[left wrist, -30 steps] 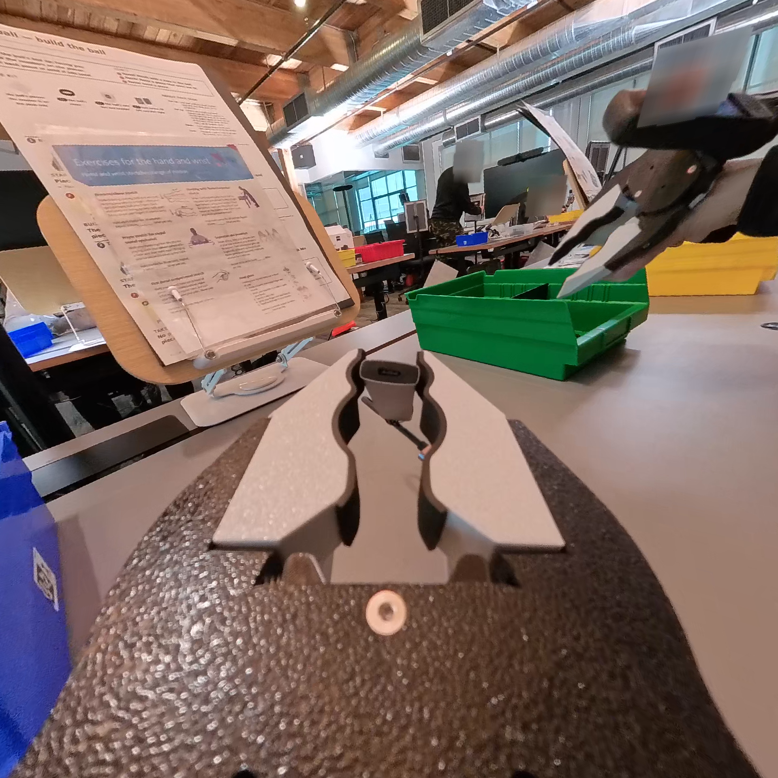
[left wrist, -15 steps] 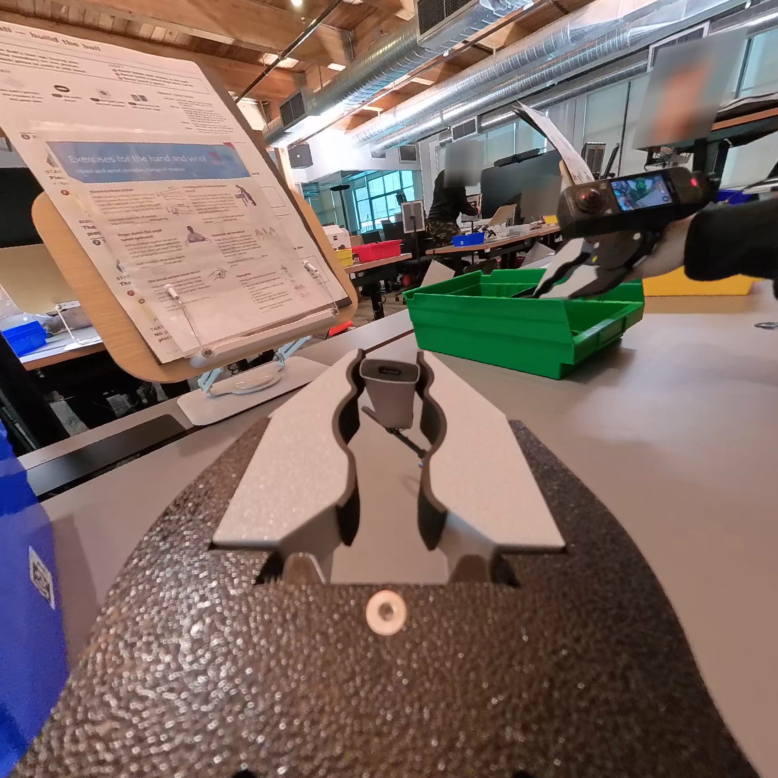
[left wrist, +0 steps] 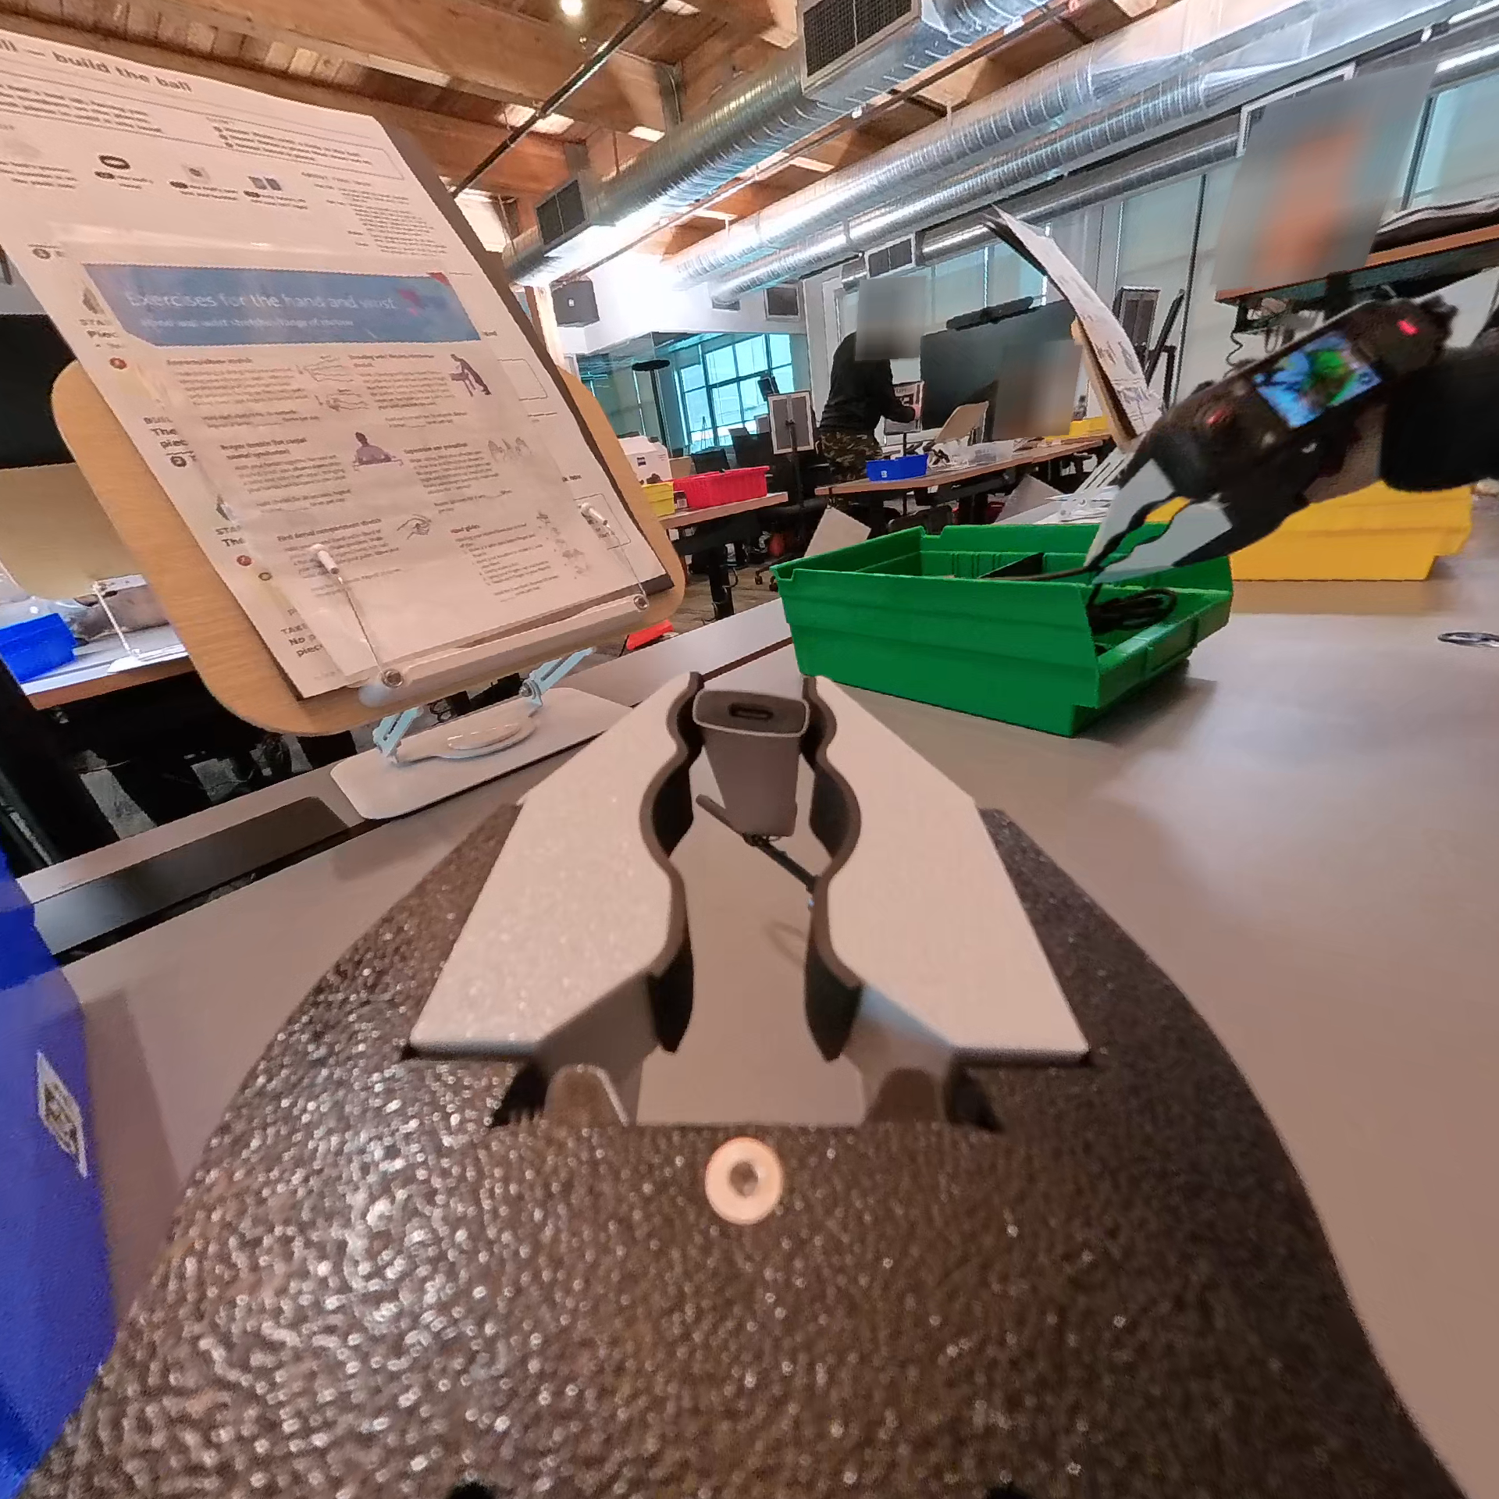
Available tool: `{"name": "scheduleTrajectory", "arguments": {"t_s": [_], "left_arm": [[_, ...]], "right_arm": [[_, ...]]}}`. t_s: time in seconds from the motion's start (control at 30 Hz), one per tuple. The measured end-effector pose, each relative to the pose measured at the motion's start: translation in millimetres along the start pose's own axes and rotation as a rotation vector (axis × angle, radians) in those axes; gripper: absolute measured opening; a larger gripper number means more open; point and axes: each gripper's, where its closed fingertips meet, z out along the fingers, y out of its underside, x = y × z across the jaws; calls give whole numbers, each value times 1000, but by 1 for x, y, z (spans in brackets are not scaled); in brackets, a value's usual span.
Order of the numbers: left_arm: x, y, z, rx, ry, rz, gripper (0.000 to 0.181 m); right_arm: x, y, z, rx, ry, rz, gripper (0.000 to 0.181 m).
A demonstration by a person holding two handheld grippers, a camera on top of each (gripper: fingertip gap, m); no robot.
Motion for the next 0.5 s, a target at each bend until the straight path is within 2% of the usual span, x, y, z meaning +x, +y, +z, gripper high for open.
{"name": "scheduleTrajectory", "arguments": {"t_s": [0.07,0.13,0.23,0.3,0.33,0.4,0.5], "left_arm": [[-2,0,-1,2,-4,-6,22],[-2,0,0,3,-1,-12,22],[1,1,1,-1,8,-6,22],[3,1,2,-7,12,2,22],[4,2,2,-9,15,4,22],[5,2,2,-11,15,4,22],[5,3,2,-15,18,4,22]], "right_arm": [[19,-7,-11,143,131,141,3],[10,-9,-16,233,100,154,3],[-7,8,-10,143,54,51,4],[-4,14,-9,114,82,28,4],[-2,15,-9,105,90,46,8],[5,12,-13,124,110,116,42],[21,-6,-32,253,110,339,61]]}}
